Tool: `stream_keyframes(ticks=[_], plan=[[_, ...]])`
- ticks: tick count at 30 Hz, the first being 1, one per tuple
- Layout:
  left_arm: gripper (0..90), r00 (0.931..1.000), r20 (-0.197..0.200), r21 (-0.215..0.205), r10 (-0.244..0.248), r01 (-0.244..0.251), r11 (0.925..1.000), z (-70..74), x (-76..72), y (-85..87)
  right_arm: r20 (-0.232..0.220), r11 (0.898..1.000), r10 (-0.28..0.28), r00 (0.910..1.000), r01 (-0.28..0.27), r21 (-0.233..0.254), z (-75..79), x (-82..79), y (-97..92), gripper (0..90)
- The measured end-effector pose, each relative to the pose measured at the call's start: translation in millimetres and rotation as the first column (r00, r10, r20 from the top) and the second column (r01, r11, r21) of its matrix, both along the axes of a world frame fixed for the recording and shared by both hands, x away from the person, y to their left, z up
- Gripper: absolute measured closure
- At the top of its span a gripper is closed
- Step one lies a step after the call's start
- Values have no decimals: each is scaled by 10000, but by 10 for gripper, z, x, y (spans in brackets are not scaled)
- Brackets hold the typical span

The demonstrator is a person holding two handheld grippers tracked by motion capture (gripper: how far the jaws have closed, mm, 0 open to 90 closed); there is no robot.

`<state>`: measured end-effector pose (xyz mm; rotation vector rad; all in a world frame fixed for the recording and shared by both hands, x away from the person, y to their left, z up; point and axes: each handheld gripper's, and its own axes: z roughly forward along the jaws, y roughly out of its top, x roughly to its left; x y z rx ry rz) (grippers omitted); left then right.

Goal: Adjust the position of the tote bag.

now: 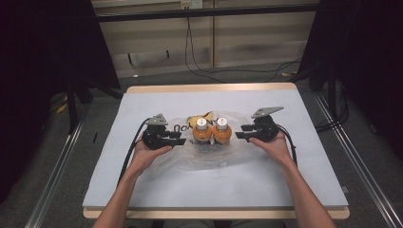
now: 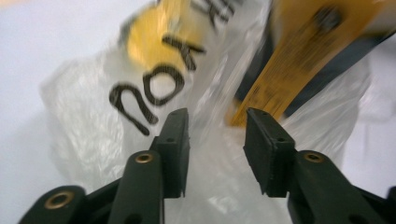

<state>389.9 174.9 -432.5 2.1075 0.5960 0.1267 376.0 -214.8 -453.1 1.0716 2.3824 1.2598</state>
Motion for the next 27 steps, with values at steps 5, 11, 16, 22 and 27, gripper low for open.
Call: stream_keyframes(ticks=[5,11,16,22,27], plan=[[568,9967,737,42,-337,335,9994,273,-106,-8,349,9996,-28,9994,18,285,185,-113,-126,511],[814,9881,584,775,-1421,1374,9875,272,-150,-244,208,9923,1139,9933,-1147,466,299,-190,-92,817],[871,9864,-84,1913,-1639,1625,9680,-14,-16,-437,-405,9799,1960,9798,-1973,-291,197,-103,157,900],[891,9880,-542,2624,-1444,1536,9527,-151,184,-522,-992,9661,2169,9711,-2281,-1207,114,182,414,900],[877,9866,-721,3184,-1467,1621,9340,-297,249,-598,-1660,9595,1863,9684,-2157,-1811,-47,325,472,900]])
